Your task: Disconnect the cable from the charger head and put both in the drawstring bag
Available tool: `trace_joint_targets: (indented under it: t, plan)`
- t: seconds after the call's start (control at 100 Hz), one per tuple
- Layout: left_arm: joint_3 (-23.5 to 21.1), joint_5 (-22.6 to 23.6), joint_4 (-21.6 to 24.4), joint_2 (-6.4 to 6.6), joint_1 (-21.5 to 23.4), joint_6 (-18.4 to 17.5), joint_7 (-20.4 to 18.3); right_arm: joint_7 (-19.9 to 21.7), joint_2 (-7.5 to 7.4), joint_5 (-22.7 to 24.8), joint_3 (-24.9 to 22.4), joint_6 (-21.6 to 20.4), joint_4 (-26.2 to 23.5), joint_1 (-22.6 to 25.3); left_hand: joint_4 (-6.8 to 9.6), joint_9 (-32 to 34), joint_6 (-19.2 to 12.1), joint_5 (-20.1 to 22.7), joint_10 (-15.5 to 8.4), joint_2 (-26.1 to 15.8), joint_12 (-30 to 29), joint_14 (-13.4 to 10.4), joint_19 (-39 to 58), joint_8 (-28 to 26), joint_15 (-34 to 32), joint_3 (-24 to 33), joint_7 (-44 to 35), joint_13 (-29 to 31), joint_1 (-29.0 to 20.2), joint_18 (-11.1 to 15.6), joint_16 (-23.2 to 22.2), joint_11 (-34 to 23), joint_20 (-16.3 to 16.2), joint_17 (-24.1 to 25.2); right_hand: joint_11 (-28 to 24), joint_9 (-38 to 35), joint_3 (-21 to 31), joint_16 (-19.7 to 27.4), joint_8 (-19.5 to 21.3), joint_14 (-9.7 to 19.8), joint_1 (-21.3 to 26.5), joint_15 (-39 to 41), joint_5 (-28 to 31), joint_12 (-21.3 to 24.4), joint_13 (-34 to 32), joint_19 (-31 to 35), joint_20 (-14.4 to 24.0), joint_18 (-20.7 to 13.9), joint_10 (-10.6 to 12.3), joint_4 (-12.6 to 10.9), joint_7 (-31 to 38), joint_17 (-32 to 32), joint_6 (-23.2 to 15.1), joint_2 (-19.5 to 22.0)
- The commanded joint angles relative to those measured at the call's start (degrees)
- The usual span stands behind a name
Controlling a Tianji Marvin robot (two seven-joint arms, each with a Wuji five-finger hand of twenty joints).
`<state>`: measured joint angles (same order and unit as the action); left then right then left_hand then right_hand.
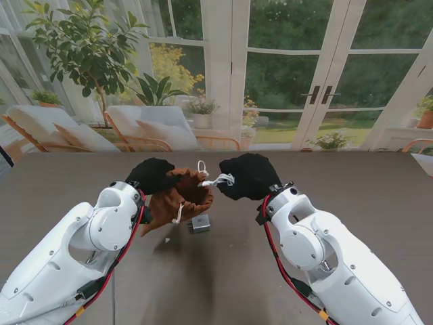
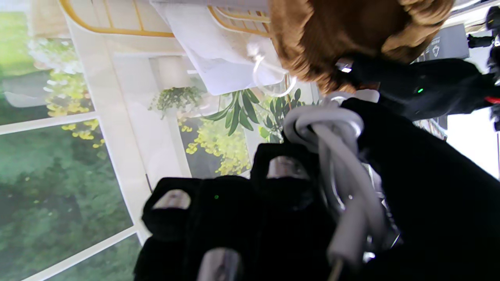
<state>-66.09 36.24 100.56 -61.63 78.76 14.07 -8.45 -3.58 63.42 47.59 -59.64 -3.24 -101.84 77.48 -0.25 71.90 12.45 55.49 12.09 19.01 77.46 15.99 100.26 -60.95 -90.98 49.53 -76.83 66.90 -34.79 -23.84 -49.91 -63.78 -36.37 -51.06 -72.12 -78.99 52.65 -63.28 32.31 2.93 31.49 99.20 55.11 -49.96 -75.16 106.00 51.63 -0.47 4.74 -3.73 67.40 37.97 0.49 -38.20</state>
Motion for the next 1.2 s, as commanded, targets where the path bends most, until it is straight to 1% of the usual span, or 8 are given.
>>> trace_joint_targets:
  t: [0.0, 0.17, 0.39, 0.78, 0.86, 0.92, 1.06, 1.19]
  plan:
    - [0.63, -0.55, -0.62, -1.06, -0.96, 0.03, -0.82, 1.46, -0.13, 0.02, 0.44, -0.18, -1.17, 0.17, 1.21, 2.38, 5.13, 2.05, -2.04, -1.0, 1.29, -7.11, 9.16, -0.5, -5.25, 0.89, 0.65, 3.87, -0.36, 1.35, 0.68, -1.12, 0.89, -3.19, -4.29, -4.14, 4.25, -0.52, 1.43, 7.77, 5.96, 4.1, 0.02, -0.4, -0.47, 13.98, 1.88, -3.43, -7.4, -2.59, 4.44, 31.6, -3.69, 4.07]
    - [3.11, -2.89, -2.5, -1.54, -3.1, -0.36, 0.07, 4.64, -0.64, 0.17, 1.13, 0.12, -1.69, -0.32, 0.42, 2.27, 5.49, 1.94, -1.73, -0.97, 1.11, -6.59, 9.22, -0.3, -4.83, 0.59, 1.36, 3.9, -1.02, 1.02, 0.86, -0.6, 1.22, -3.15, -4.07, -4.12, 4.23, -0.47, 1.48, 8.08, 5.92, 4.07, -0.15, -0.34, -0.48, 13.98, 1.87, -3.44, -7.02, -2.42, 4.35, 31.6, -4.01, 4.05]
    - [4.61, -4.65, -2.64, -1.79, -3.95, -0.52, 0.17, 7.47, -1.03, 0.99, 2.61, 1.76, -1.35, -1.91, -0.1, 2.2, 5.56, 1.9, -1.48, -0.99, 0.93, -6.16, 9.17, -0.3, -4.46, 0.47, 1.64, 3.88, -1.44, 0.49, 0.94, -0.09, 1.42, -3.04, -3.94, -4.11, 4.14, -0.44, 1.5, 8.47, 5.8, 4.0, -0.32, -0.33, -0.5, 13.82, 1.63, -3.88, -6.83, -2.36, 4.24, 31.61, -4.13, 4.21]
    - [5.37, -4.44, -1.27, -1.49, -3.63, -0.96, -1.12, 10.81, -1.49, 3.2, 3.16, 5.0, -0.56, -4.2, -0.51, 1.66, 5.8, 1.41, -1.06, -0.97, 0.91, -5.35, 8.56, -0.03, -3.89, -0.26, 2.56, 3.2, -2.14, 0.13, 0.72, 0.51, 1.43, -2.29, -3.83, -4.13, 3.99, -0.45, 1.5, 8.85, 5.99, 3.95, -0.43, -0.34, -0.51, 13.8, 1.4, -4.33, -6.68, -2.18, 4.17, 31.62, -4.04, 4.19]
    - [5.64, -4.63, -1.38, -1.46, -3.81, -1.02, -1.36, 11.66, -1.64, 3.88, 3.16, 5.43, -0.59, -4.47, -0.56, 1.54, 5.84, 1.36, -0.99, -0.95, 0.92, -5.33, 8.45, -0.01, -3.81, -0.32, 2.64, 3.1, -2.24, 0.13, 0.67, 0.6, 1.41, -2.13, -3.81, -4.13, 4.08, -0.47, 1.5, 9.03, 5.97, 3.93, -0.44, -0.35, -0.51, 13.85, 1.37, -4.45, -6.66, -2.16, 4.19, 31.63, -4.03, 4.2]
    - [5.87, -4.57, -1.46, -1.4, -4.01, -1.07, -1.69, 12.27, -1.76, 4.4, 3.18, 5.54, -0.64, -4.67, -0.62, 1.39, 5.83, 1.31, -0.95, -1.04, 0.94, -5.23, 8.25, 0.02, -3.66, -0.53, 2.74, 2.82, -2.32, 0.1, 0.61, 0.72, 1.37, -1.87, -3.72, -4.12, 4.13, -0.47, 1.54, 9.38, 5.72, 3.86, -0.53, -0.34, -0.53, 13.8, 1.31, -4.64, -6.16, -2.25, 4.17, 31.64, -4.39, 4.37]
    - [6.26, -4.24, -1.83, -1.29, -4.36, -1.26, -2.17, 12.72, -1.82, 4.96, 3.13, 6.27, -0.83, -4.75, -0.69, 1.22, 5.81, 1.11, -0.85, -1.05, 0.98, -5.16, 8.05, 0.07, -3.55, -0.69, 2.91, 2.59, -2.45, 0.1, 0.49, 0.82, 1.3, -1.63, -3.69, -4.12, 4.17, -0.51, 1.52, 9.46, 5.78, 3.85, -0.52, -0.36, -0.53, 13.79, 1.27, -4.89, -6.25, -2.31, 4.14, 31.65, -4.31, 4.15]
    - [6.63, -5.53, -2.26, -1.48, -4.69, -1.23, -1.94, 13.88, -2.02, 5.82, 3.51, 6.76, -1.23, -4.78, -0.69, 1.5, 5.84, 1.31, -0.94, -0.94, 0.97, -5.14, 8.04, 0.1, -3.53, -0.56, 2.93, 2.97, -2.48, -0.05, 0.43, 0.81, 1.14, -1.75, -3.71, -4.12, 4.22, -0.53, 1.5, 9.53, 5.66, 3.83, -0.59, -0.4, -0.54, 13.83, 1.25, -5.05, -6.16, -2.32, 4.14, 31.68, -4.3, 3.89]
